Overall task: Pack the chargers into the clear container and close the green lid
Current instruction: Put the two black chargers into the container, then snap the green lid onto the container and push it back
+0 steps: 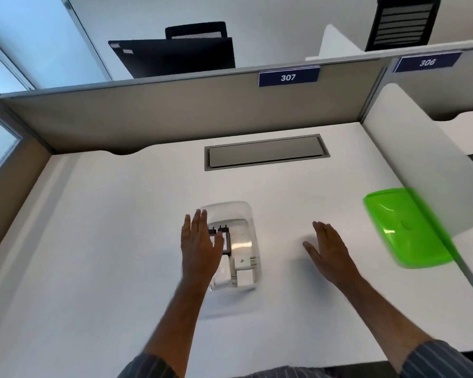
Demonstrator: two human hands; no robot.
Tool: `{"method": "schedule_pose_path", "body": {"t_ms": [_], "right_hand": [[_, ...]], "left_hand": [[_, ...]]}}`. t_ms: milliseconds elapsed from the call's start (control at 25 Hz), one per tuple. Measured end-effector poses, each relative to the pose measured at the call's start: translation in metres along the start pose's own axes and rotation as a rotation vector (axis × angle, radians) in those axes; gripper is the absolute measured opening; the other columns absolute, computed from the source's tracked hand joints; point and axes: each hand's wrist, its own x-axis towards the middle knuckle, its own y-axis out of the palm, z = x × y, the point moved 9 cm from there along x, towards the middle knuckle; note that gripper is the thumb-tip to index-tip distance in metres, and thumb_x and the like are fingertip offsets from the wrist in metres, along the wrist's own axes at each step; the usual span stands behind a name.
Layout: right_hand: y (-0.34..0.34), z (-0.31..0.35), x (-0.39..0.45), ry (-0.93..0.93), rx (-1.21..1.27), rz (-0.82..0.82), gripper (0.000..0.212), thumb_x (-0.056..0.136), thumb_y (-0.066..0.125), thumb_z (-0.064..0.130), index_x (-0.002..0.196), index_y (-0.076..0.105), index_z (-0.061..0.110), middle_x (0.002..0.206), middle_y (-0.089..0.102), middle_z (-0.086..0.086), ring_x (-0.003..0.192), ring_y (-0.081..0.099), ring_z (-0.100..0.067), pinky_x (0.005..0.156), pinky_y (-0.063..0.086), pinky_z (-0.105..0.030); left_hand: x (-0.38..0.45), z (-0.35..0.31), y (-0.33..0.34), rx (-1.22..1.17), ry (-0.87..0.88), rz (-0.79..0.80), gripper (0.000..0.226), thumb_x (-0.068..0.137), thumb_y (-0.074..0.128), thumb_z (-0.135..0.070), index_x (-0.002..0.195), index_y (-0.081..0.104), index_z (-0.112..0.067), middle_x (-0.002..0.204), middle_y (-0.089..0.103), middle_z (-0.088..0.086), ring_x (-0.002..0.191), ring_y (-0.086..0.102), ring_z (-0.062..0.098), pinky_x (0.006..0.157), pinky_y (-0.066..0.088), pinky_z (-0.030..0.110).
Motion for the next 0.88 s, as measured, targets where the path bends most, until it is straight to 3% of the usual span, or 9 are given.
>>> {"method": "schedule_pose_path", "body": {"t_ms": [160,280,640,880], "right_hand": [[-0.017,-0.043,-0.002,0.052,-0.021,0.017,0.07,0.098,0.047,0.051,0.149,0.043,0.004,0.152,0.046,-0.019,0.144,0.038,-0.037,0.119,0.029,-0.045],[-0.031,-0.076,-0.005,0.06,-0.018,0.022,0.076,0.095,0.037,0.058,0.15,0.043,0.005,0.152,0.046,-0.016,0.144,0.039,-0.034,0.12,0.03,-0.045],[-0.081,-0.187,-0.014,0.13,-0.039,0.016,0.072,0.095,0.039,0.053,0.144,0.048,0.002,0.144,0.053,-0.018,0.135,0.047,-0.035,0.112,0.04,-0.047],[-0.105,-0.253,-0.017,0.205,-0.029,0.003,0.074,0.092,0.041,0.054,0.141,0.05,0.0,0.14,0.055,-0.022,0.131,0.049,-0.04,0.111,0.041,-0.05]], "left_hand": [[0.0,-0.061,0.027,0.063,0.07,0.053,0.07,0.095,0.047,-0.043,0.156,0.037,-0.01,0.165,0.034,0.012,0.155,0.025,0.034,0.124,0.029,0.051],[0.0,-0.097,0.049,0.048,0.073,0.089,0.071,0.095,0.055,-0.037,0.158,0.031,-0.014,0.169,0.026,0.008,0.157,0.02,0.031,0.124,0.025,0.05],[-0.021,-0.211,0.14,0.033,0.137,0.252,0.07,0.096,0.056,-0.034,0.158,0.033,-0.011,0.168,0.028,0.009,0.158,0.019,0.03,0.124,0.014,0.038],[-0.038,-0.267,0.199,-0.014,0.125,0.365,0.075,0.09,0.047,-0.042,0.157,0.035,-0.01,0.165,0.035,0.011,0.156,0.026,0.033,0.124,0.015,0.037]]}}
